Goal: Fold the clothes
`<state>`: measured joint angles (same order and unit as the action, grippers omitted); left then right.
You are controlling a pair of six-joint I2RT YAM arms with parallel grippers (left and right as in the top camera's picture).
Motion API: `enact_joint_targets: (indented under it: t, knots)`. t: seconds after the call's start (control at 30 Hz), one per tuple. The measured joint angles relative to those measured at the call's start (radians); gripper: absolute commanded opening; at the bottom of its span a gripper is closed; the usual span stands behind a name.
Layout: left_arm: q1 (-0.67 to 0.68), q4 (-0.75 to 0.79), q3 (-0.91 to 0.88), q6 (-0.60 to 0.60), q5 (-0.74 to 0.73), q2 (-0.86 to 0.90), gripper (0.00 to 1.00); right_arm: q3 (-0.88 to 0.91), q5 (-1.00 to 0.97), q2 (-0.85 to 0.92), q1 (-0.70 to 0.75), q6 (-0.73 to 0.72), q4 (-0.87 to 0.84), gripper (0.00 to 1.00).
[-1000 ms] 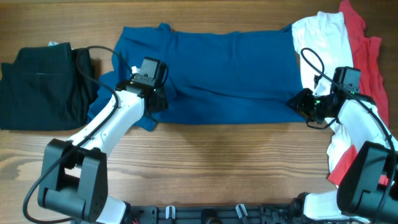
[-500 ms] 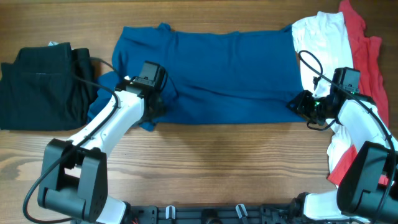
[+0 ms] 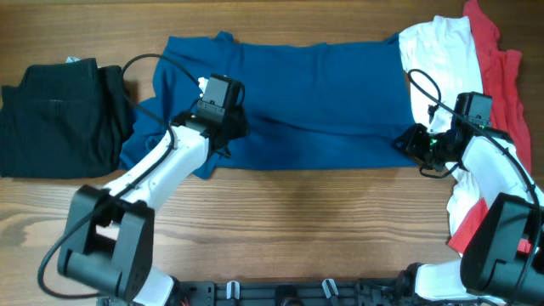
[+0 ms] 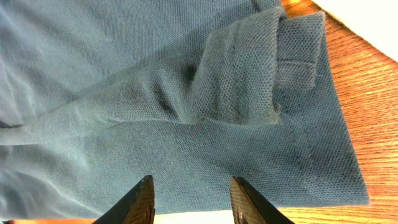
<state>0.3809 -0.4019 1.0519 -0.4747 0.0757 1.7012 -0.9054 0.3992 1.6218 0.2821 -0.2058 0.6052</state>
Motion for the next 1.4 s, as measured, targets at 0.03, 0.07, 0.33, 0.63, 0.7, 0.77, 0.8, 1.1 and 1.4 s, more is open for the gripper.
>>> enact_joint_targets:
  t: [0.03, 0.07, 0.33, 0.63, 0.7, 0.77, 0.8, 1.1, 1.4]
  knots:
    - [0.000, 0.009, 0.000, 0.000, 0.000, 0.011, 0.39, 0.000, 0.000, 0.000, 0.000, 0.000, 0.000, 0.40]
    - [0.000, 0.022, 0.000, 0.000, 0.000, 0.033, 0.39, 0.000, 0.000, 0.000, 0.000, 0.000, 0.000, 0.40]
    - [0.000, 0.067, 0.000, -0.001, 0.011, 0.141, 0.39, 0.000, 0.000, 0.000, 0.000, 0.003, 0.001, 0.40]
    - [0.000, 0.100, 0.000, -0.007, 0.032, 0.141, 0.06, 0.000, 0.000, 0.000, 0.000, 0.003, 0.001, 0.40]
    - [0.000, 0.101, 0.000, -0.005, 0.032, 0.141, 0.06, 0.000, 0.000, 0.000, 0.000, 0.003, 0.001, 0.40]
    - [0.000, 0.101, 0.000, -0.003, 0.032, 0.141, 0.05, 0.000, 0.000, 0.000, 0.000, 0.003, 0.001, 0.40]
    - [0.000, 0.101, 0.000, -0.003, 0.032, 0.141, 0.04, 0.000, 0.000, 0.000, 0.000, 0.003, 0.001, 0.40]
    - [0.000, 0.098, 0.000, -0.005, 0.032, 0.141, 0.04, 0.000, 0.000, 0.000, 0.000, 0.003, 0.001, 0.40]
    - [-0.007, 0.132, 0.069, -0.005, 0.032, 0.069, 0.04, 0.000, 0.000, 0.000, 0.000, 0.003, 0.001, 0.40]
